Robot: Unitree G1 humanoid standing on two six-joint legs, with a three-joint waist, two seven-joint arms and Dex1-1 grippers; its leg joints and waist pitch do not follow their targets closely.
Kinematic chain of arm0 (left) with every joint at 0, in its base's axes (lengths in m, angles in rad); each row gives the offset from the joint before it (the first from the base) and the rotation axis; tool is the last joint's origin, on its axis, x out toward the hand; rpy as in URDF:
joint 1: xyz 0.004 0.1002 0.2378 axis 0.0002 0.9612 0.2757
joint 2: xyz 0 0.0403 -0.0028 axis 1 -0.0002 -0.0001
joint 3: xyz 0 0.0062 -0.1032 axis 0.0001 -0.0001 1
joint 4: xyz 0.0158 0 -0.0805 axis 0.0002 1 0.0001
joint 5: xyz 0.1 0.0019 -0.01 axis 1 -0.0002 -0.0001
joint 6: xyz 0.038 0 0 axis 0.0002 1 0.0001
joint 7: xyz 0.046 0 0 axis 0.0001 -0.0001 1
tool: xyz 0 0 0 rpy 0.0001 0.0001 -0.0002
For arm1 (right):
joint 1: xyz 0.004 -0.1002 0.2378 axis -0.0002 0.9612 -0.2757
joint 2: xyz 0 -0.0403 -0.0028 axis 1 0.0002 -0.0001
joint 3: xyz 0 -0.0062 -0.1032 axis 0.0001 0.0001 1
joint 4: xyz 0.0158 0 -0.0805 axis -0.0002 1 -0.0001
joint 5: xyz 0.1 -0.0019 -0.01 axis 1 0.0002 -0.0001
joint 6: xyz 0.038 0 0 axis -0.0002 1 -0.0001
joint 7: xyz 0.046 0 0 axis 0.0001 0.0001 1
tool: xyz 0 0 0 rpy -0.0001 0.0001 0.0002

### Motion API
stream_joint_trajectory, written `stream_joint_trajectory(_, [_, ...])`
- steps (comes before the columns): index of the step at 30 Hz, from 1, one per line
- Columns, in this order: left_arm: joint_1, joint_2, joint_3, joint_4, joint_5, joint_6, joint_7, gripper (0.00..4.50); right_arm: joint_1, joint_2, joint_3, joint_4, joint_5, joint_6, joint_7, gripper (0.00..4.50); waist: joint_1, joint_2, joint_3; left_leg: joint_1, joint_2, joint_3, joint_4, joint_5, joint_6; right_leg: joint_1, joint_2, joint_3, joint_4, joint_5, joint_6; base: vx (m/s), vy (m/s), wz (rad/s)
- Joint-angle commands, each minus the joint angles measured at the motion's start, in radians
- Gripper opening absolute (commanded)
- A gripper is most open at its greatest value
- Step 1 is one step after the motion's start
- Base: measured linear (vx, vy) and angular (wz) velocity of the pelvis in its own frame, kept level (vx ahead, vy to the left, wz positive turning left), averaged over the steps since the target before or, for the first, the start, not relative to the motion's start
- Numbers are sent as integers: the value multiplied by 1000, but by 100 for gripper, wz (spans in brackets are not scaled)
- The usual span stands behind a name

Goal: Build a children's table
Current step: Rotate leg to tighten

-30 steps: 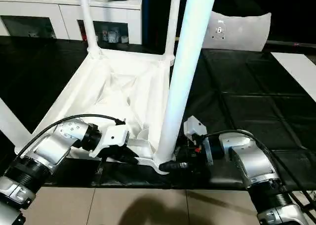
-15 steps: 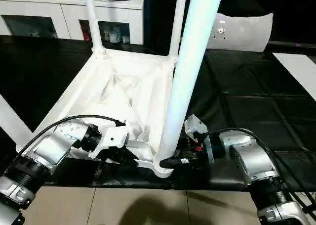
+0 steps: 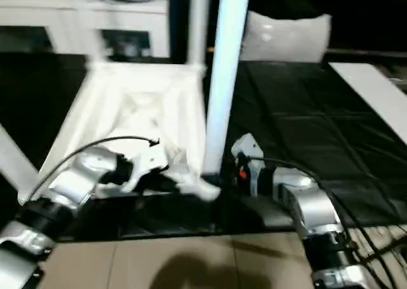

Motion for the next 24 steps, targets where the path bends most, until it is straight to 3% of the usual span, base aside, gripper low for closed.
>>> stream_joint_trajectory(1, [-77,-108,36,-20,-41,24,114,0,-27,112,66,-49,-20,85,-129,198,3,0,-61,-12,45,-28,-68,-109,26,71,-96,73,-112,-424,94,0,0,0])
stream_joint_trajectory(6, [-110,-156,49,20,-4,30,227,0,-47,173,68,-39,-81,69,-260,197,2,3,-69,-12,50,-29,-68,-37,46,68,-100,87,-93,-331,55,0,0,0])
stream_joint_trajectory(7, [-111,-159,46,21,2,29,232,0,-48,180,64,-32,-80,46,-272,197,3,1,-72,-20,51,-31,-68,-8,56,76,-104,91,-80,-288,43,0,0,0])
stream_joint_trajectory(8, [-110,-159,47,20,2,29,232,0,-47,179,64,-32,-81,39,-273,230,7,4,-78,-21,56,-33,-66,39,72,74,-105,97,-65,-212,20,0,0,0])
stream_joint_trajectory(9, [-108,-160,48,17,2,30,231,0,-45,175,67,-31,-88,18,-277,230,9,3,-83,-24,61,-36,-60,101,91,74,-107,104,-43,-109,-12,0,0,0])
stream_joint_trajectory(10, [-108,-161,48,16,3,34,235,0,-41,175,65,-33,-95,12,-286,263,10,6,-84,-24,62,-36,-57,130,101,72,-108,106,-34,-59,-31,0,0,0])
stream_joint_trajectory(11, [-102,-147,42,15,7,25,230,0,-25,172,56,-52,-93,15,-285,265,10,4,-84,-25,64,-35,-55,165,122,71,-109,108,-23,7,-65,0,0,0])
stream_joint_trajectory(12, [-102,-147,42,15,7,25,230,0,-25,172,56,-52,-93,15,-285,273,12,4,-84,-26,62,-34,-54,170,132,72,-110,108,-23,22,-75,0,0,0])
stream_joint_trajectory(15, [-99,-135,39,17,8,14,219,0,-15,163,53,-61,-92,11,-272,306,18,4,-80,-24,61,-29,-56,139,146,73,-111,109,-28,-14,-88,0,0,0])
stream_joint_trajectory(20, [-47,-54,15,-26,-12,-58,78,0,-4,44,38,-50,-43,-68,-84,345,26,3,-73,-22,61,-27,-61,64,126,74,-108,108,-43,-126,-50,0,0,0])
stream_joint_trajectory(23, [-39,-33,8,-30,-13,-84,46,0,1,2,41,-51,-20,-80,6,358,31,2,-70,-20,61,-25,-63,32,118,73,-105,107,-52,-175,-31,0,0,0])
stream_joint_trajectory(24, [-37,-26,4,-30,-11,-94,38,0,3,-11,43,-52,-15,-85,31,380,31,2,-69,-22,59,-24,-63,29,116,72,-106,108,-51,-182,-29,0,0,0])
